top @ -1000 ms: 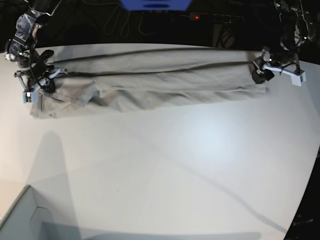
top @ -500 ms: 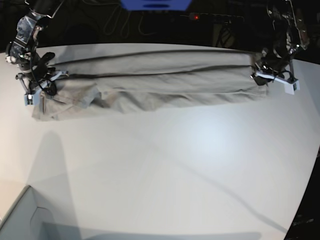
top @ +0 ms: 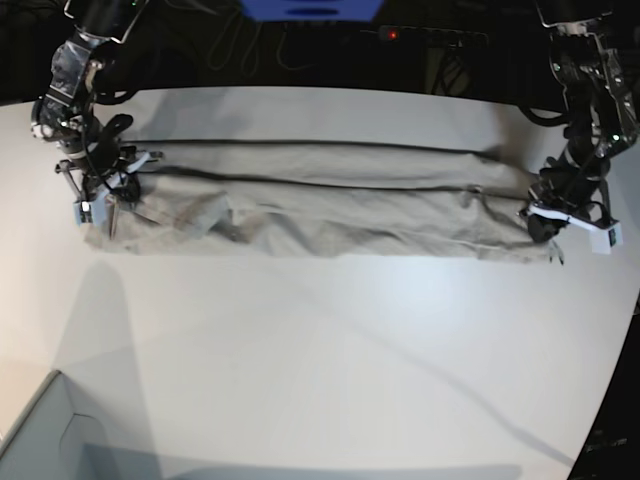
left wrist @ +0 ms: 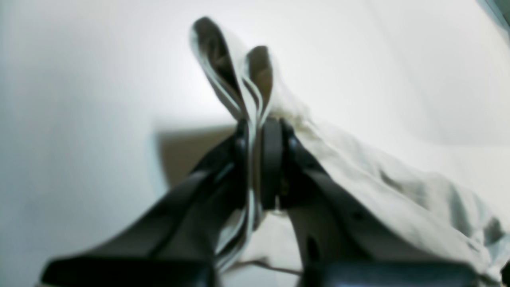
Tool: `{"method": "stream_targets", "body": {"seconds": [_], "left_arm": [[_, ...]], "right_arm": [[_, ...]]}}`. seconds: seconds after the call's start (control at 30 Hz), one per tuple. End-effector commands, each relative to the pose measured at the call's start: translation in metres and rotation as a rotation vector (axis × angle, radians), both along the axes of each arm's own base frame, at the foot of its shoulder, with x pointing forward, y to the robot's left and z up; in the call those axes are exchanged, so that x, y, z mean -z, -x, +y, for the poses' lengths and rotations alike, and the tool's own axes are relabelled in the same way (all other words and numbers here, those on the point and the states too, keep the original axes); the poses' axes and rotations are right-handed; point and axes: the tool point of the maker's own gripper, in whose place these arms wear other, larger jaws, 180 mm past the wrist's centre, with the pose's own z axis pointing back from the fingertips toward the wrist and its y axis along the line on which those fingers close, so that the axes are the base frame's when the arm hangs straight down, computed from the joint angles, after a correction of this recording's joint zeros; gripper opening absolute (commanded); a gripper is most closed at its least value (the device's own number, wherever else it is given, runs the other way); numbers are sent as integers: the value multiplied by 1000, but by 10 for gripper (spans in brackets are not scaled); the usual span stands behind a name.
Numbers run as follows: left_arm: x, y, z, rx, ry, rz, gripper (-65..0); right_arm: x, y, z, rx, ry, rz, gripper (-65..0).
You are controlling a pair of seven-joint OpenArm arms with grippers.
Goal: Layout the t-shirt on the table in an organized manner, then fold the t-shirt properly
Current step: 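Move the left gripper to the strip's middle and grasp the fabric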
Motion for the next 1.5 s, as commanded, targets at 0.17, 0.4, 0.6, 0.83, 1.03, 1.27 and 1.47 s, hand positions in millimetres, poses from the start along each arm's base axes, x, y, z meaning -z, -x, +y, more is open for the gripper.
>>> {"method": "stream_targets", "body": {"seconds": [0.17,0.4,0.6,0.83,1.03,1.27,1.47], "left_arm": [[-28,-20,-81,228,14,-99,-650],[-26,-15,-199,508,99,-97,-650],[-17,-12,-238,550,46,-86,-650],[-19,-14,-272,558,-7,-100,-650],[-29,-12,-303,635,-18,-128,-650],[-7,-4,-307,652,-6,-66,-650],[1,-1,-311,660,4,-43,-650]], "right_arm": [[3,2,2,-7,4,23,-650],[3,3,4,-7,1,25,-650],[4,4,4,-7,1,28,-650],[4,5,4,-8,0,29,-650],[5,5,4,-8,0,31,-650],[5,5,4,-8,0,31,-650],[5,6,4,-8,0,33,-650]]}}
